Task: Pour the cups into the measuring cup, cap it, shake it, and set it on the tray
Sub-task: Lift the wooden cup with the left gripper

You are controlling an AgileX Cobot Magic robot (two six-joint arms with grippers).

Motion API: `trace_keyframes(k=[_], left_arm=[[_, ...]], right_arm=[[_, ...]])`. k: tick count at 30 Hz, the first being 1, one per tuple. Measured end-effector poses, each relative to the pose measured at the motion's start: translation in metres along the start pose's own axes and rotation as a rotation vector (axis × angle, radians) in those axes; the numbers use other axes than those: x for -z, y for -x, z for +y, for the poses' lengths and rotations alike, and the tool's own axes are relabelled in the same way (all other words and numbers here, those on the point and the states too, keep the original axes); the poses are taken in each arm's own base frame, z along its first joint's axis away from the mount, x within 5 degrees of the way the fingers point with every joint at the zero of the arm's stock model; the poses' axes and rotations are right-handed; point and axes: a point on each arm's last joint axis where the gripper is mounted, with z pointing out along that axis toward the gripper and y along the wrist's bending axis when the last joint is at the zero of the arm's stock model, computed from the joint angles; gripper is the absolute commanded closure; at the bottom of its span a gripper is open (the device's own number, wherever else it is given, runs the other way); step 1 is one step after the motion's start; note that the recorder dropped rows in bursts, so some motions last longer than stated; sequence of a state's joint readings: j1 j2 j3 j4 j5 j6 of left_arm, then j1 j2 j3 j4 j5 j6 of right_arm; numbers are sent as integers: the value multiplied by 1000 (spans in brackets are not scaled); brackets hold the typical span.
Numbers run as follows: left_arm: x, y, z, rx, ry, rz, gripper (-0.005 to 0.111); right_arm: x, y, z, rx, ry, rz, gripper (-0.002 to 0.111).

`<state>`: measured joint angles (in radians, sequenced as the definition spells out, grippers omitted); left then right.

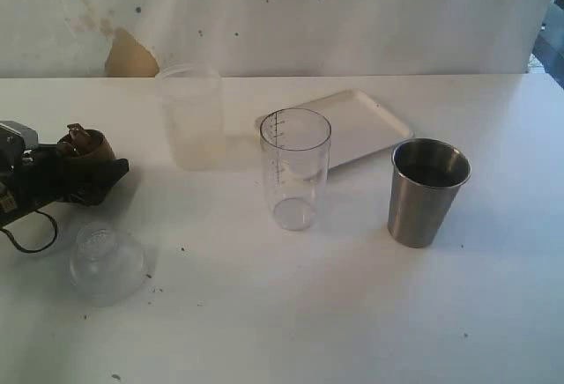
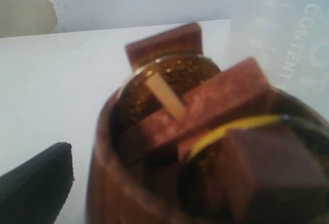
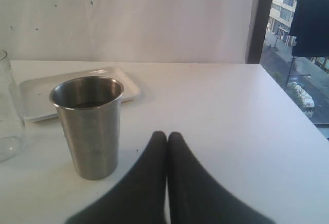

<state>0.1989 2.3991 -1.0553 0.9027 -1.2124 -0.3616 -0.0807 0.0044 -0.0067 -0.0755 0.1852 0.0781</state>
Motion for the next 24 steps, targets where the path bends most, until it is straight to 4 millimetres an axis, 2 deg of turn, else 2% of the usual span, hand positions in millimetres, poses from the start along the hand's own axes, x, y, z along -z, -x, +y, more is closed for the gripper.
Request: trace_keyframes(k=[5, 7, 8, 10, 13, 24], left_arm=[[0, 0, 0, -1, 0, 0, 14], [0, 0, 0, -1, 0, 0, 23], [0, 0, 0, 2, 0, 0, 30], [0, 0, 0, 2, 0, 0, 55], [0, 0, 0, 0, -1, -1, 104], [0, 5, -1, 47, -22, 11, 107]], right_arm=[[0, 0, 0, 0, 0, 0, 108], [0, 0, 0, 0, 0, 0, 108], [0, 0, 0, 0, 0, 0, 108], [0, 0, 0, 0, 0, 0, 108], [0, 0, 0, 0, 0, 0, 108], [0, 0, 0, 0, 0, 0, 108]])
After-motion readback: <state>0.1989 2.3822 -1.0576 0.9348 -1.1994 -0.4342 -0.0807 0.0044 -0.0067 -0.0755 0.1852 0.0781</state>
